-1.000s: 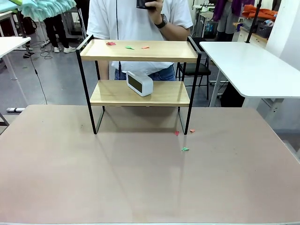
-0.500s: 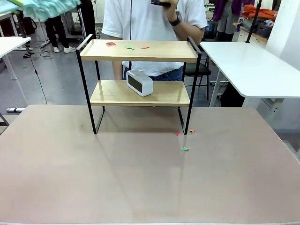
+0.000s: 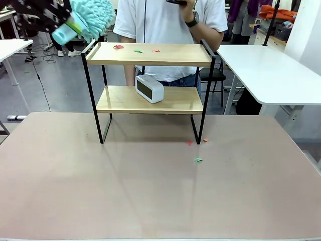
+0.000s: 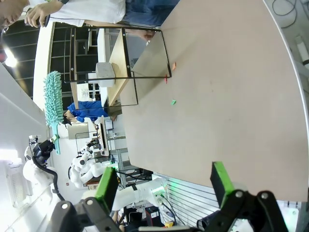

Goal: Clean the shelf.
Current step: Clean the remaining tier of the Shelf with the Duster once objects are removed.

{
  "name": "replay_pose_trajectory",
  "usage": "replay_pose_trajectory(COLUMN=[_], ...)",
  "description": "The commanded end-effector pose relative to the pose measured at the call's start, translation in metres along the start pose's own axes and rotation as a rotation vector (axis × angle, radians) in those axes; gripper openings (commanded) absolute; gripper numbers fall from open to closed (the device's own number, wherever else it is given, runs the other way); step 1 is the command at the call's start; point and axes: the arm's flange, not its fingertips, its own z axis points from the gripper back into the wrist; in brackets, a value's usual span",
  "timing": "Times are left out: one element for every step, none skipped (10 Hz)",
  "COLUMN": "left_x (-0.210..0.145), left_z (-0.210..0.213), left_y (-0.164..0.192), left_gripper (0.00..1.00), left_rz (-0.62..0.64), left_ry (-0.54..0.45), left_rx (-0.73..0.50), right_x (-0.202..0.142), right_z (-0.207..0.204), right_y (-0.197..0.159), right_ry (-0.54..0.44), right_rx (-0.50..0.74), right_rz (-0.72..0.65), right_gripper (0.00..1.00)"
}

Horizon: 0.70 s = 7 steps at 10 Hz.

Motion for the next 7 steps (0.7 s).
replay_pose_trajectory(left_x=[0.001,0.0,-0.002,-0.002,-0.002,-0.002,0.0], left_z=[-0.02,-0.031,-0.041,-0.048,-0.054,-0.058,-0.063], left_y=[-0.013,-0.015,-0.017,-0.016,-0.016,-0.015,-0.013], left_gripper=[0.12,0.12,0.12,0.12,0.12,0.12,0.12], left_rz=[-0.031,-0.037,-0.049,-0.06,-0.061,-0.05,-0.038], left_ry=[-0.012,-0.022,0.01,0.003,0.01,0.008,0.025], left_rx=[0.064,0.103,0.1,0.124,0.137,0.149,0.164], right_x=[-0.001,-0.001,-0.001,-0.001,-0.001,-0.001,-0.001], right_z=[0.001,0.001,0.001,0.001,0.001,0.001,0.001], right_y=[-0.001,-0.001,-0.001,-0.001,-0.001,-0.001,-0.001], right_ry=[0.006,0.006,0.006,0.006,0.006,0.006,0.006], right_rx=[0.0,0.0,0.0,0.0,0.0,0.0,0.0], right_rz=[0.027,0.027,0.027,0.027,0.027,0.027,0.027], right_gripper=[1.0,1.0,1.0,1.0,1.0,1.0,1.0])
